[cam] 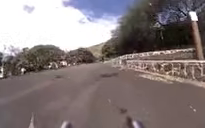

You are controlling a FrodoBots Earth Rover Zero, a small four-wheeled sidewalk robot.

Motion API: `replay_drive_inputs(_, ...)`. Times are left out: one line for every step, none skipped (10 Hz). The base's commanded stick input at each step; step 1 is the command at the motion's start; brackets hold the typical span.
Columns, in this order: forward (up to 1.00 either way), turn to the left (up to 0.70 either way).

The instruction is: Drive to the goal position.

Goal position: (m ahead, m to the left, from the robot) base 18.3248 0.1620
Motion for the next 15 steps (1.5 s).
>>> replay_drive_inputs(0.85,0.0)
replay_drive_inputs(0.85,0.0)
replay_drive_inputs(0.85,0.0)
replay_drive_inputs(0.85,0.0)
replay_drive_inputs(0.85,0.0)
replay_drive_inputs(0.85,0.0)
replay_drive_inputs(0.85,0.0)
replay_drive_inputs(0.85,0.0)
replay_drive_inputs(0.85,0.0)
replay_drive_inputs(0.85,0.0)
replay_drive_inputs(0.85,0.0)
replay_drive_inputs(0.85,0.0)
replay_drive_inputs(0.85,0.0)
replay_drive_inputs(0.85,0.0)
replay_drive_inputs(0.85,0.0)
